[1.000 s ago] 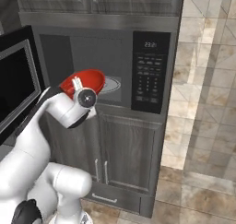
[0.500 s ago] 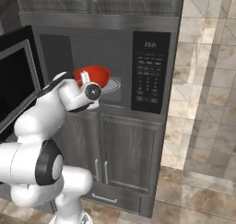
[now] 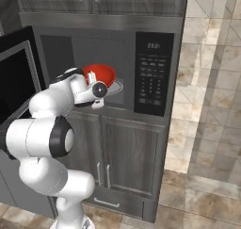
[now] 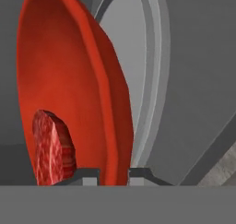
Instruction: Remove the pear from the bowl and place it on the small plate. Then place the bowl with only the steak in the microwave, close the door, and press the start button to microwave the steak.
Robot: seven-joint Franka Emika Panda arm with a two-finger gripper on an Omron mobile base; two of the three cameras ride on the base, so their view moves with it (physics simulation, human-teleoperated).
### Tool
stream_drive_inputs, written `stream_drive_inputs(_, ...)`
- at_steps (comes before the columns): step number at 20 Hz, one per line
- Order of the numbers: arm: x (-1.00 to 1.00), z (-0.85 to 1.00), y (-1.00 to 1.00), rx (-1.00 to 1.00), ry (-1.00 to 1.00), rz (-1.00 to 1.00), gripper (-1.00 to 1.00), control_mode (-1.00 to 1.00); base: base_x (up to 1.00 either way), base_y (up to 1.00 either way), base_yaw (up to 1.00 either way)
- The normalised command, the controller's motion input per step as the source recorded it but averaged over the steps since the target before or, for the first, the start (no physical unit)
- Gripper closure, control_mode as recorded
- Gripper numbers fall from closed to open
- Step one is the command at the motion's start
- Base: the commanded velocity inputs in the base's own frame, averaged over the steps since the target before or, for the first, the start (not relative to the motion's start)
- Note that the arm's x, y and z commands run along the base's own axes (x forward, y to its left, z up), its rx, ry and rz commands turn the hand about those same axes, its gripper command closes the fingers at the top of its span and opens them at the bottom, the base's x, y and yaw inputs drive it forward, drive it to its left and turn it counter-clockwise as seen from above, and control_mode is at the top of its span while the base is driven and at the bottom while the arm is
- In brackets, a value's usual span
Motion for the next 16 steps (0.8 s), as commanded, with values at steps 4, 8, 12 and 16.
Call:
stream_drive_inputs(4, 0.27, -0.06, 0.04, 0.0, 0.04, -0.01, 1.0, -1.0, 0.0, 0.0, 0.0)
stream_drive_inputs(8, -0.12, 0.0, 0.0, 0.0, -0.02, 0.0, 1.0, -1.0, 0.0, 0.0, 0.0)
stream_drive_inputs(12, -0.4, 0.24, 0.0, 0.0, -0.13, 0.0, -1.0, -1.0, 0.0, 0.0, 0.0)
stream_drive_inputs(16, -0.38, 0.59, 0.0, 0.0, -0.15, 0.0, -1.0, -1.0, 0.0, 0.0, 0.0)
